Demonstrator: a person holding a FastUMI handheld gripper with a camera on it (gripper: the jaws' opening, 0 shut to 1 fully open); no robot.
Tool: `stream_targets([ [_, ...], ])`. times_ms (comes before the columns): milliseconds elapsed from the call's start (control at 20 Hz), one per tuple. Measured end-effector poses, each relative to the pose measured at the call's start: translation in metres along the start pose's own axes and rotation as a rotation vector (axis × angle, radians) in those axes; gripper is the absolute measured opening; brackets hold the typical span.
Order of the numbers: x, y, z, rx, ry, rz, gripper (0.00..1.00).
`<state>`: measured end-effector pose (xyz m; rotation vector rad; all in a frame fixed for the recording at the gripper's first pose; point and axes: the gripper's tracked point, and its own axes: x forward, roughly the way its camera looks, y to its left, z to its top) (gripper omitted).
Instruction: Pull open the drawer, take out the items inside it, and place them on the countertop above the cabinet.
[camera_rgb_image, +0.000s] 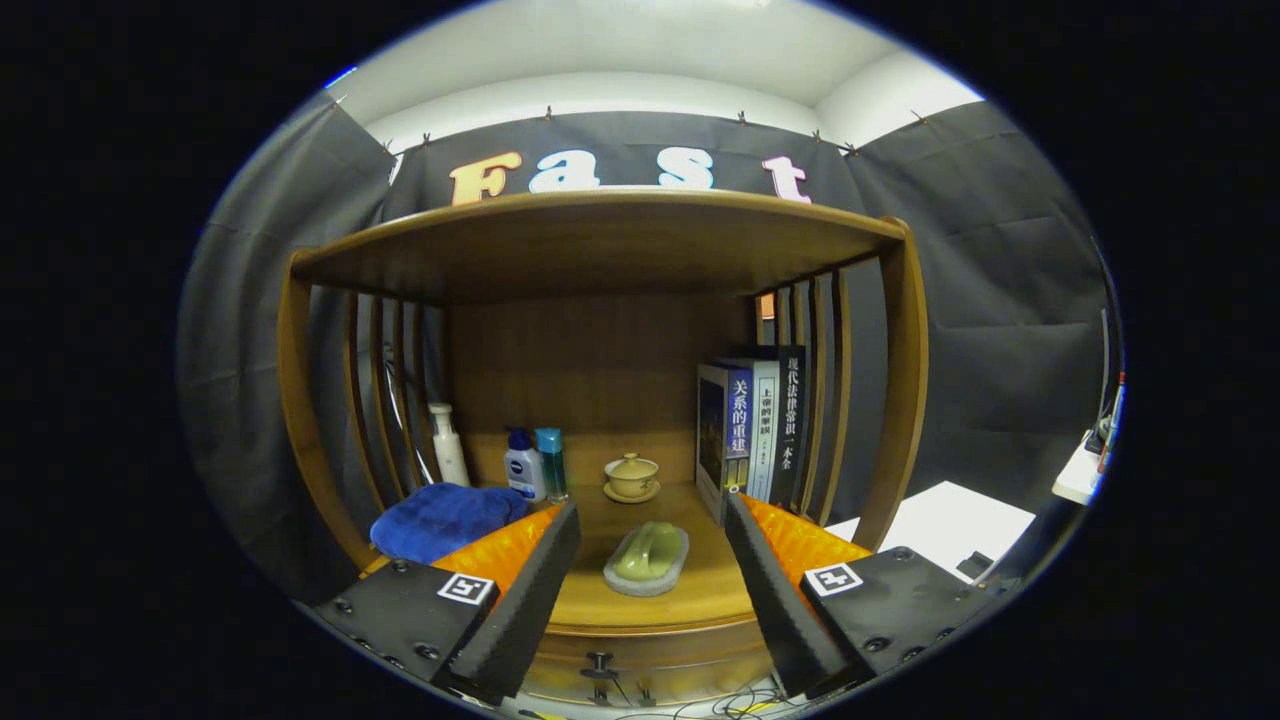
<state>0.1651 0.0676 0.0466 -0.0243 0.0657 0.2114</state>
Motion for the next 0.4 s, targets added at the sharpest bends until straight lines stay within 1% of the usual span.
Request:
stream_targets([
  [150, 0.001, 0.006, -0.004, 0.006, 0.004, 0.005, 0.97],
  [200, 0.008, 0.007, -0.012, 0.006, 0.009, 0.008, 0.97],
  [250, 0.001, 0.011, -0.007, 0.006, 0.013, 0.01, 0.97],
  [400, 0.002, 0.012, -0.011, 0.003, 0.021, 0.008, 0.97],
])
